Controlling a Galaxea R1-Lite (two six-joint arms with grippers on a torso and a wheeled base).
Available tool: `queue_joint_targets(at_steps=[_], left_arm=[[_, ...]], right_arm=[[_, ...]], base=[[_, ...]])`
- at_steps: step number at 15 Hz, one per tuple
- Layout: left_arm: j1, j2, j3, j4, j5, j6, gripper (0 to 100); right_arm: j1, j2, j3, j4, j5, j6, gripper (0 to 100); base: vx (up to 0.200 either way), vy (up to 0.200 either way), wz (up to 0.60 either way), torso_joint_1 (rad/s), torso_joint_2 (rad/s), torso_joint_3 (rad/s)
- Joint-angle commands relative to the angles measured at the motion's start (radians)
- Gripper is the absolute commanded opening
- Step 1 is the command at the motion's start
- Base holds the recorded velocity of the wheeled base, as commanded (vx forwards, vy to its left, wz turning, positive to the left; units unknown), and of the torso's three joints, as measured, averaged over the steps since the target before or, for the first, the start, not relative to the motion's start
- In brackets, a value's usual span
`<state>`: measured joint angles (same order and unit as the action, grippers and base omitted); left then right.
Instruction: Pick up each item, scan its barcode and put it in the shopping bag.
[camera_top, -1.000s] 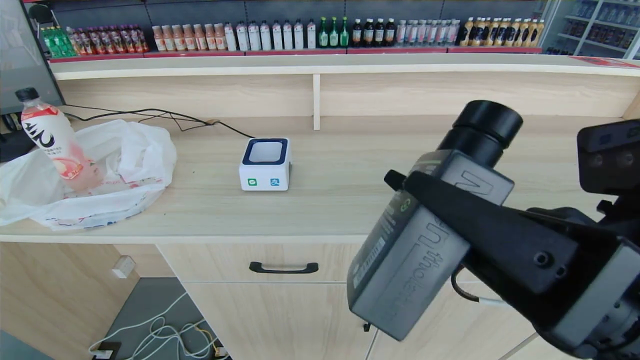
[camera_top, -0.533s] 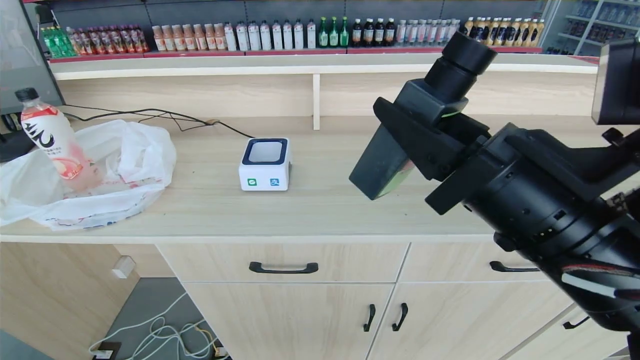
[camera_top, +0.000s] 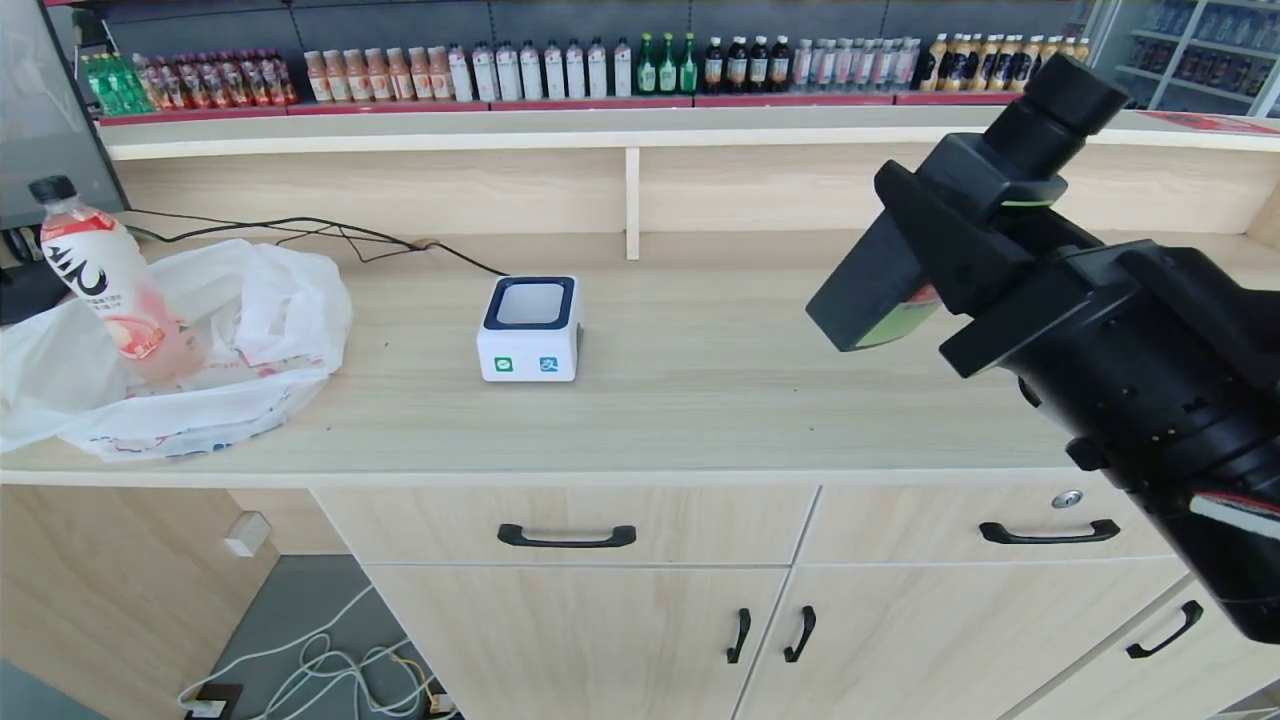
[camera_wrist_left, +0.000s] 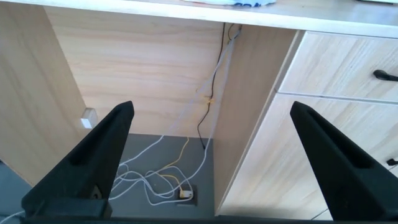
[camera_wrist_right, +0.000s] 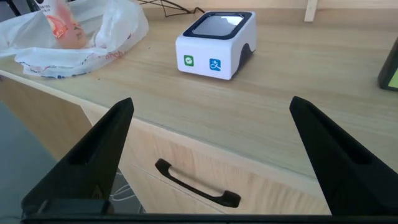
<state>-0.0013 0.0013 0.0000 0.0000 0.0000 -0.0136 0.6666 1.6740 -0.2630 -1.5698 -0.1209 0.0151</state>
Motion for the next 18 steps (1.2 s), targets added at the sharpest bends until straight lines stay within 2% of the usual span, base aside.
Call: queue_joint_targets(at_steps=[1,9,18], left_arm=[[0.000,0.000,0.000,0.000,0.000,0.000,100],[0.000,0.000,0.000,0.000,-0.002,0.004,100],[0.000,0.000,0.000,0.000,-0.002,0.006,100]], right_arm=[[0.002,0.009,-0.001,-0.001,0.000,0.000,100],[0.002,0.023,-0.009,-0.001,0.001,0.000,100],[0.001,0.019,-0.005,-0.001,0.001,0.000,100]], base=[[0.000,-0.200,0.00,0.007,0.00,-0.002],[0.000,-0.200,0.00,0.004,0.00,0.003],[0.000,0.000,0.00,0.000,0.00,0.000]])
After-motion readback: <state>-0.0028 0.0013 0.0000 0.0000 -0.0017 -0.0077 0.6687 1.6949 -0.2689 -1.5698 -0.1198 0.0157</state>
